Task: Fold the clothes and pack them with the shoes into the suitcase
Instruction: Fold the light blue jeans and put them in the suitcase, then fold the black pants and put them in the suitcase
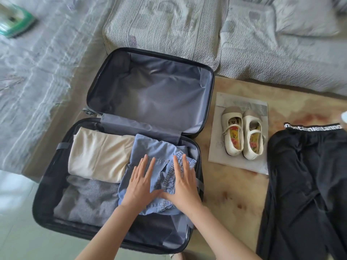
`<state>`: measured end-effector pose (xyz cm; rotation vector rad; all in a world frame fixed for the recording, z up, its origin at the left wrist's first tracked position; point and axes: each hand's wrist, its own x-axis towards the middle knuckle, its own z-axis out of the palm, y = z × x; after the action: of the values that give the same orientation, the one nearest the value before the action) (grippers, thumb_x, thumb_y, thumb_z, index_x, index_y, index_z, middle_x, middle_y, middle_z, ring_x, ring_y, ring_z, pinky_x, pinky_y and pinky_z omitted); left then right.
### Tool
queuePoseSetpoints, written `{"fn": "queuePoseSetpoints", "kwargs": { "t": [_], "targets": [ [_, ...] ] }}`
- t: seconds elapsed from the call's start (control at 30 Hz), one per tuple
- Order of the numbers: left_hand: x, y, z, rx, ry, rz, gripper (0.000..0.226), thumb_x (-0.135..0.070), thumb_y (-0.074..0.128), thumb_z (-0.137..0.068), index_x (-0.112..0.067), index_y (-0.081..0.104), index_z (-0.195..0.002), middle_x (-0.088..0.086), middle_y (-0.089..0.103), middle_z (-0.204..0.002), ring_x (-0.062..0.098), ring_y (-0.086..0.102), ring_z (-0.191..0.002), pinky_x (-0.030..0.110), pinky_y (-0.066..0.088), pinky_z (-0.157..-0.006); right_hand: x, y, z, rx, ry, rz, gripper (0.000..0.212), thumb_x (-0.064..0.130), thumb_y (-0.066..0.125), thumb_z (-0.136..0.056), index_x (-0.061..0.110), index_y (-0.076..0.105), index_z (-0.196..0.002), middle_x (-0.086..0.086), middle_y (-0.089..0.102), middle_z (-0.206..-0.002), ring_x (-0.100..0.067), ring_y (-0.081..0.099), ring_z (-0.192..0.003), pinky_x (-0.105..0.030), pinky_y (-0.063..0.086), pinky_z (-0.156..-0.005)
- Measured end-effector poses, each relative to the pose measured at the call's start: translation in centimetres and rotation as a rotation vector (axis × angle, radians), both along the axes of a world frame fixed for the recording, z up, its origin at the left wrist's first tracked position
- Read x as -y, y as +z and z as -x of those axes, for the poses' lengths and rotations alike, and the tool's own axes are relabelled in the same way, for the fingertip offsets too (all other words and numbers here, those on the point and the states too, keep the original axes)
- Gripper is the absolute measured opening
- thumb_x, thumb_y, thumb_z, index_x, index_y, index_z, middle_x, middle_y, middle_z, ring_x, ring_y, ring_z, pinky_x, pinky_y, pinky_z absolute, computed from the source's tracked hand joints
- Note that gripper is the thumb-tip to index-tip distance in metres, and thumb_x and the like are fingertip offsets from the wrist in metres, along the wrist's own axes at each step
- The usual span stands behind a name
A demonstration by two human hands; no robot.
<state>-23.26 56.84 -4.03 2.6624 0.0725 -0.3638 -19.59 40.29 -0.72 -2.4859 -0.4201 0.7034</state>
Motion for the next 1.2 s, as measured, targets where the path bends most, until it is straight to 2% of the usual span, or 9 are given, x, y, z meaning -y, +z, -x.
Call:
{"fn": "queuePoseSetpoints", "kwargs": {
  "t": [0.17, 0.27, 0.33, 0.5, 0.63, 0.77, 0.93, 1.07, 1.2],
  "targets": [
    [3.6, 2.9, -1.0, 0.008, -0.060, 0.050, 0.107, -0.054, 0.063, -0.082, -0.023, -0.017, -0.146, -0.003, -0.017, -0.154, 0.009, -0.014, -0.140, 0.031, -0.006, -0.115, 3.6, 2.6, -0.7, 0.001, -0.179, -0.061, 0.118, 0.057, 0.067, -0.077, 0.026, -0.028, -0.139, 0.005, -0.026, -0.153, -0.018, -0.012, -0.147, -0.039, 0.002, -0.119],
    [6.1, 4.3, -1.8, 0.016, -0.093, 0.079, 0.108, -0.044, 0.073, -0.078, -0.037, -0.008, -0.148, 0.004, -0.003, -0.157, 0.017, 0.002, -0.144, 0.040, 0.013, -0.117, 7.3, 3.7, -1.3, -0.032, -0.362, -0.113, 0.110, 0.052, 0.067, -0.080, 0.027, -0.016, -0.149, 0.001, -0.018, -0.158, -0.020, -0.003, -0.148, -0.037, 0.008, -0.117],
    [7.7, 4.4, -2.4, 0.018, -0.106, 0.084, 0.107, -0.041, 0.077, -0.074, -0.033, 0.002, -0.150, 0.010, 0.010, -0.157, 0.029, 0.017, -0.145, 0.047, 0.025, -0.115, 10.1, 4.0, -1.4, -0.023, -0.462, -0.112, 0.103, 0.050, 0.066, -0.083, 0.026, -0.008, -0.151, -0.001, -0.011, -0.160, -0.020, 0.001, -0.148, -0.038, 0.010, -0.118],
    [12.8, 5.1, -4.4, -0.008, -0.162, 0.057, 0.107, -0.045, 0.064, -0.086, -0.016, -0.024, -0.140, 0.004, -0.011, -0.159, 0.022, -0.002, -0.148, 0.034, 0.004, -0.118, 18.0, 3.1, -1.5, -0.008, -0.661, -0.044, 0.093, 0.047, 0.063, -0.086, 0.023, 0.002, -0.153, -0.002, 0.000, -0.161, -0.020, 0.010, -0.147, -0.038, 0.013, -0.117],
    [16.9, 4.8, -5.8, -0.057, -0.222, 0.042, 0.105, -0.040, 0.064, -0.087, -0.017, -0.019, -0.147, 0.002, -0.015, -0.159, 0.021, -0.005, -0.147, 0.034, 0.004, -0.118, 24.3, 1.4, -1.1, -0.017, -0.783, 0.014, 0.089, 0.042, 0.064, -0.087, 0.019, 0.009, -0.153, -0.005, 0.010, -0.160, -0.021, 0.019, -0.145, -0.040, 0.021, -0.116],
    [20.9, 3.8, -7.0, -0.104, -0.273, 0.006, 0.101, -0.044, 0.061, -0.088, -0.018, -0.015, -0.149, 0.004, -0.012, -0.159, 0.023, -0.002, -0.147, 0.036, 0.007, -0.119, 29.5, -0.4, -0.6, -0.063, -0.865, 0.067, 0.083, 0.040, 0.062, -0.090, 0.019, 0.012, -0.153, -0.009, 0.013, -0.159, -0.023, 0.023, -0.144, -0.039, 0.023, -0.113],
    [25.4, 1.9, -8.0, -0.175, -0.333, -0.074, 0.095, -0.042, 0.055, -0.093, -0.023, -0.021, -0.146, 0.005, -0.015, -0.159, 0.024, -0.001, -0.148, 0.034, 0.007, -0.117, 34.2, -2.7, -0.6, -0.084, -0.924, 0.094, 0.077, 0.040, 0.060, -0.091, 0.020, 0.019, -0.152, -0.010, 0.017, -0.159, -0.023, 0.023, -0.144, -0.040, 0.022, -0.112],
    [29.1, 1.3, -8.7, -0.264, -0.358, -0.091, 0.092, -0.052, 0.051, -0.091, -0.026, -0.015, -0.150, 0.003, -0.017, -0.159, 0.024, 0.000, -0.148, 0.038, 0.009, -0.118, 36.2, -4.5, -1.0, -0.109, -0.887, 0.126, 0.073, 0.042, 0.057, -0.092, 0.020, 0.021, -0.152, -0.009, 0.016, -0.159, -0.024, 0.025, -0.143, -0.041, 0.023, -0.112],
    [33.4, -0.3, -9.6, -0.334, -0.356, -0.072, 0.086, -0.051, 0.049, -0.092, -0.030, -0.011, -0.151, 0.000, -0.015, -0.159, 0.023, -0.002, -0.148, 0.040, 0.011, -0.117, 37.4, -6.5, -1.5, -0.070, -0.823, 0.180, 0.074, 0.044, 0.056, -0.092, 0.020, 0.020, -0.152, -0.008, 0.018, -0.158, -0.026, 0.021, -0.144, -0.041, 0.024, -0.112]
  ]
}}
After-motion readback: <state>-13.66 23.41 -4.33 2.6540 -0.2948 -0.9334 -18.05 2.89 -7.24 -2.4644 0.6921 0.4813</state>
